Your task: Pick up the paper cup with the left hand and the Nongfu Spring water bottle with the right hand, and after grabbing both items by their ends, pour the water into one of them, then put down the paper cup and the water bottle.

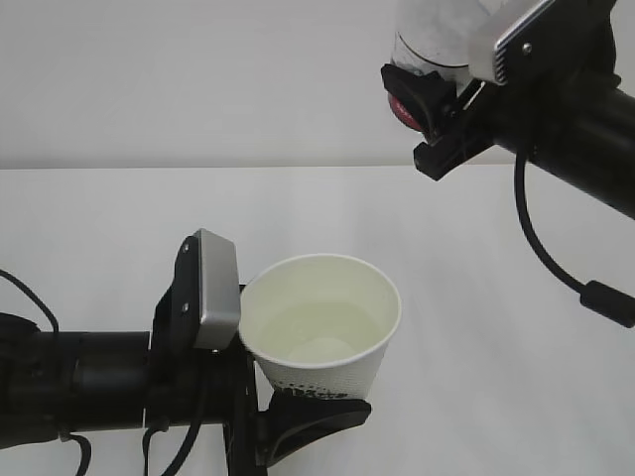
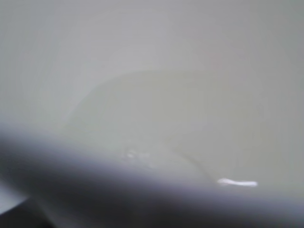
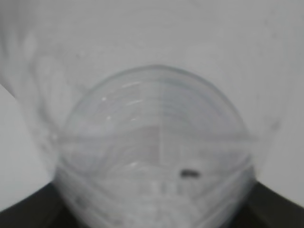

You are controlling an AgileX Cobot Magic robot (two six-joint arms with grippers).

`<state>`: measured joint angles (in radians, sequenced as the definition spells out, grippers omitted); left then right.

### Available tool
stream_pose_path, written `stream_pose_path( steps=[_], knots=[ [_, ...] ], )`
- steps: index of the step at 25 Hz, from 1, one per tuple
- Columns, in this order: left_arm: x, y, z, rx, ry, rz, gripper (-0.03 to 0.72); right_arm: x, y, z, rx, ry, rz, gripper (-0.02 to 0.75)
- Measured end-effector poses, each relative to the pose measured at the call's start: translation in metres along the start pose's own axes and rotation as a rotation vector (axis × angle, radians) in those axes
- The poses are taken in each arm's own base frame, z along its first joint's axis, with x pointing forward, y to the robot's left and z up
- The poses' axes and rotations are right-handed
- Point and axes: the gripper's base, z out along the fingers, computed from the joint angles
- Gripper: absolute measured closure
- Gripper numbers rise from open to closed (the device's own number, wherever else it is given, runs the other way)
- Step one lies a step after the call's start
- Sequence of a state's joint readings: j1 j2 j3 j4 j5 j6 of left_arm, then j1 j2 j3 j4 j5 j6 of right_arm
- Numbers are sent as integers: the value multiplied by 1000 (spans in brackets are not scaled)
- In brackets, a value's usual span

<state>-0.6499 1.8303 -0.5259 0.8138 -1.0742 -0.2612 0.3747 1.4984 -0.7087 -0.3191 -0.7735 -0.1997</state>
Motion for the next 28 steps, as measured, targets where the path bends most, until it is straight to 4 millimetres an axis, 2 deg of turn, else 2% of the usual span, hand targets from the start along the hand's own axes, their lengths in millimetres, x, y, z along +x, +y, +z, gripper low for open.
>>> stream_pose_path(
  steps=[8,12,23,28],
  knots=[
    [0,0,0,0,0,1,188,2,-4,0,39,18,78,262],
    [0,0,0,-3,-1,-1,188,8,-6,-1,75,82,140,262],
    [-1,3,0,-29,-8,-7,188,14,-9,-1,110,142,199,262],
    [-1,3,0,-29,-8,-7,188,19,-16,-3,157,160,232,262]
  ],
)
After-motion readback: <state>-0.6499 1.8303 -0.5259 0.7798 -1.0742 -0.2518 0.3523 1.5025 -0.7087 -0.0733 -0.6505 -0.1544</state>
